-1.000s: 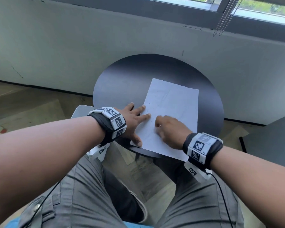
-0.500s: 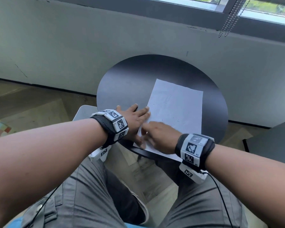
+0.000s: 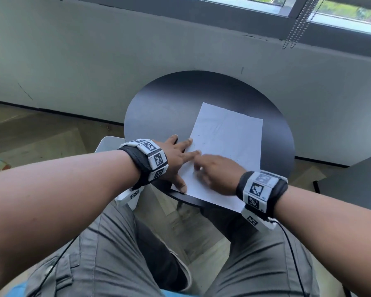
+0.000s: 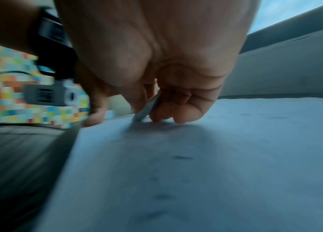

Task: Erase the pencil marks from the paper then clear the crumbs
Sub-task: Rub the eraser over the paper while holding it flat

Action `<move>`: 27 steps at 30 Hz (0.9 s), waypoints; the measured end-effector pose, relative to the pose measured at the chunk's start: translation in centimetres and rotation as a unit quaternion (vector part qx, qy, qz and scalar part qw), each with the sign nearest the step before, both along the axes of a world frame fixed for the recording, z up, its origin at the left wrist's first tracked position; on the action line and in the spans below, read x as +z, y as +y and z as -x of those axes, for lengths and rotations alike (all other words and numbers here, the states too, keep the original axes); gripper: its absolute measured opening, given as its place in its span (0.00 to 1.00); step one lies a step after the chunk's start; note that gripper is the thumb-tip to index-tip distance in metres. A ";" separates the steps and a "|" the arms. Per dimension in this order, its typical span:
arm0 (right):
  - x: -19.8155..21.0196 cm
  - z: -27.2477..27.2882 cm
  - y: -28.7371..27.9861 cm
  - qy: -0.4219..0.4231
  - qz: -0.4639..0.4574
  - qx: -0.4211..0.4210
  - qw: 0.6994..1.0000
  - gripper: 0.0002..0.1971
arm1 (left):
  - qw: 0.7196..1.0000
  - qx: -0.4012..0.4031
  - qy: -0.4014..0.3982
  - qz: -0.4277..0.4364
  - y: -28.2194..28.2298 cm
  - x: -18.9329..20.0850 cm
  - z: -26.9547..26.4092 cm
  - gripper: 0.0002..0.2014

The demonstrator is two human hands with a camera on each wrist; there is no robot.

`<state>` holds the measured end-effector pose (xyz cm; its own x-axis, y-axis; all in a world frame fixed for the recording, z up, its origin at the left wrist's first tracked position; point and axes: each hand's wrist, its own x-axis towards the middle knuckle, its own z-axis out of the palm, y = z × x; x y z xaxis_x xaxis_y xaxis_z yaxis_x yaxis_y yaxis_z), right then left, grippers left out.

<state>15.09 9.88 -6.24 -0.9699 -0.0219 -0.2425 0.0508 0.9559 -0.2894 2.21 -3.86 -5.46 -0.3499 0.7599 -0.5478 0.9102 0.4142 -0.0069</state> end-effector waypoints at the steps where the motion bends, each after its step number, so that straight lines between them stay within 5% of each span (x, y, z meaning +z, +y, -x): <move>1: 0.1 0.3 0.8 0.007 -0.012 -0.055 0.998 0.07 | 1.000 -0.001 0.001 0.006 0.1 0.1 -0.1 0.59; 3: 0.1 0.2 1.4 0.023 -0.015 -0.110 0.994 0.07 | 1.000 -0.001 0.006 0.012 0.2 0.2 -0.1 0.58; 8: -0.3 -2.7 -1.7 -0.014 0.022 0.040 0.999 0.07 | 1.000 -0.006 0.007 0.019 0.7 -0.1 -0.1 0.60; 13: 0.1 -1.1 2.0 0.012 -0.018 -0.128 0.992 0.09 | 1.000 -0.006 0.009 0.028 1.2 0.4 -0.3 0.59; 19: 0.2 -3.6 -1.7 -0.024 0.006 0.031 0.999 0.08 | 0.999 -0.002 0.013 0.048 1.8 1.0 -0.8 0.58; 24: 0.4 -1.5 1.6 0.006 -0.010 -0.155 0.988 0.08 | 0.999 0.000 0.022 0.049 1.9 1.2 -1.0 0.59; 27: -0.2 -1.9 -2.2 -0.002 0.034 -0.059 0.998 0.06 | 0.999 -0.002 0.034 0.033 1.4 1.0 -0.7 0.62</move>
